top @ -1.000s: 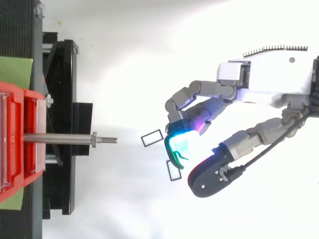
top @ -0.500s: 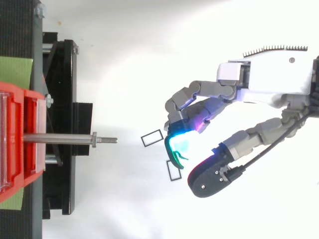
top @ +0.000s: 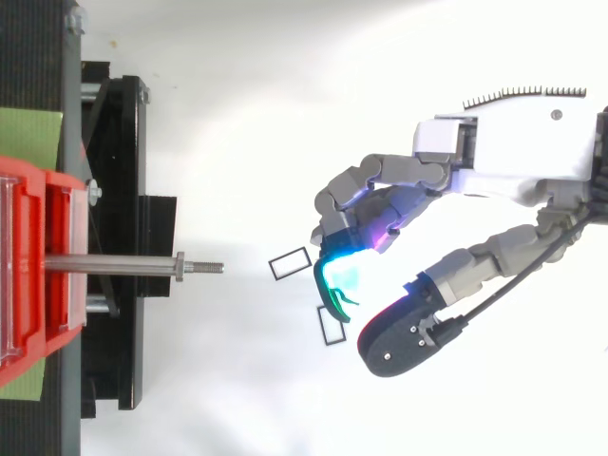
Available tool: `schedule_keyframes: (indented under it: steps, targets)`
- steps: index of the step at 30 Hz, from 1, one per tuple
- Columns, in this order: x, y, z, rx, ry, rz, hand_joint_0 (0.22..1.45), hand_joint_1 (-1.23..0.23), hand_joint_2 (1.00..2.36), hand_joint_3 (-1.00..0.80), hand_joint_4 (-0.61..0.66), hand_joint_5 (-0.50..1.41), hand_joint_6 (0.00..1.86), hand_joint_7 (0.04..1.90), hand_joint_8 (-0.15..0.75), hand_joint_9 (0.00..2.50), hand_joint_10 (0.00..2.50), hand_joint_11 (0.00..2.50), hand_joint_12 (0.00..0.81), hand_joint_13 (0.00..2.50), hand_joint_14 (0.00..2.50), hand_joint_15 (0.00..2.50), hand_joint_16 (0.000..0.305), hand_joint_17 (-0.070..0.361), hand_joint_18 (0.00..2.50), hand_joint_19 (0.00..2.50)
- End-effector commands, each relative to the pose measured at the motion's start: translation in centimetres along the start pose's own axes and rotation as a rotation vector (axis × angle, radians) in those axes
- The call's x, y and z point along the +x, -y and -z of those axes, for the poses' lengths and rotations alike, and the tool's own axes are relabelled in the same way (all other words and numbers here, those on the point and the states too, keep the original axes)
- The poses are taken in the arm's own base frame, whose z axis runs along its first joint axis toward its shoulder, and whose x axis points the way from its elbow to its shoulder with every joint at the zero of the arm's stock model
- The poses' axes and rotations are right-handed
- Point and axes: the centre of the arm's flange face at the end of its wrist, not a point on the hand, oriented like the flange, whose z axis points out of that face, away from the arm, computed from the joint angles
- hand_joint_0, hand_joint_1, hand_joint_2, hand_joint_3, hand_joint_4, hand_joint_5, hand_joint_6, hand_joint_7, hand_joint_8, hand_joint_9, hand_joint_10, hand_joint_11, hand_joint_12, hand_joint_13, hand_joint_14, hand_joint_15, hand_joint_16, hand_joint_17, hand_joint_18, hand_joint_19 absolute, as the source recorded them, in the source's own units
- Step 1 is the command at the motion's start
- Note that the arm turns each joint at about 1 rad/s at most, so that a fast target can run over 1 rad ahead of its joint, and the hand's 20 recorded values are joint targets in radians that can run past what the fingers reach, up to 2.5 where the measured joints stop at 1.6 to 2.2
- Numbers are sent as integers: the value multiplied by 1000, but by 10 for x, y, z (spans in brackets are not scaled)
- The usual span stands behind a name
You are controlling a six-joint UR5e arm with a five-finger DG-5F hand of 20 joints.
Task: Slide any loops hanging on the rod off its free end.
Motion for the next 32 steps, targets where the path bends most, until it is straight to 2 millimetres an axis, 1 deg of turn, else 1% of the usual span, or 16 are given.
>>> schedule_keyframes:
  steps: [1, 3, 7, 10, 13, 17, 20, 23, 26, 29, 32]
  targets:
    - [0, 1, 0, 1, 1, 0, 628, -575, 1012, -352, 67, -214, 904, 1340, 288, 801, 4, 126, 239, 463, 0, 0, 41, 93, 304, 11]
    - [0, 1, 0, 1, -1, 0, 628, -575, 1012, -352, 70, -214, 905, 1328, 276, 799, 3, 80, 238, 464, 0, 0, 41, 93, 303, 6]
    - [0, 1, 0, 1, 1, 0, 628, -574, 1012, -352, 73, -215, 905, 1334, 289, 793, 4, 117, 239, 464, 0, 0, 41, 93, 302, 12]
    - [0, 1, 0, 1, -1, 0, 627, -574, 1013, -350, 74, -215, 905, 1326, 273, 792, 3, 85, 240, 467, 0, 0, 42, 93, 311, 11]
    - [0, 0, 0, -1, -1, 0, 626, -574, 1013, -346, 76, -214, 905, 1327, 286, 785, 6, 115, 240, 469, 0, 0, 42, 93, 312, 11]
    - [0, 0, 0, -1, 1, 0, 627, -574, 1013, -347, 74, -214, 905, 1330, 270, 784, 3, 78, 241, 473, 0, 0, 42, 93, 314, 14]
    - [0, 1, 0, 1, 1, 0, 627, -574, 1013, -348, 73, -214, 905, 1337, 276, 772, 5, 146, 242, 472, 0, 0, 42, 93, 313, 14]
    - [0, 0, 0, -1, 1, 0, 627, -572, 1012, -351, 74, -214, 905, 1335, 256, 770, 4, 117, 242, 472, 0, 0, 42, 94, 317, 17]
    - [0, 1, 0, 1, 1, 0, 627, -571, 1012, -352, 75, -215, 906, 1329, 270, 753, 6, 165, 242, 466, 0, 0, 42, 94, 317, 11]
    - [0, 0, 0, -1, 1, 0, 627, -570, 1012, -352, 76, -215, 906, 1328, 254, 759, 3, 103, 241, 468, 0, 0, 42, 94, 321, 9]
    - [0, 1, 0, 1, -1, 0, 626, -569, 1012, -354, 77, -215, 907, 1324, 265, 754, 6, 140, 242, 467, 0, 0, 42, 94, 322, 11]
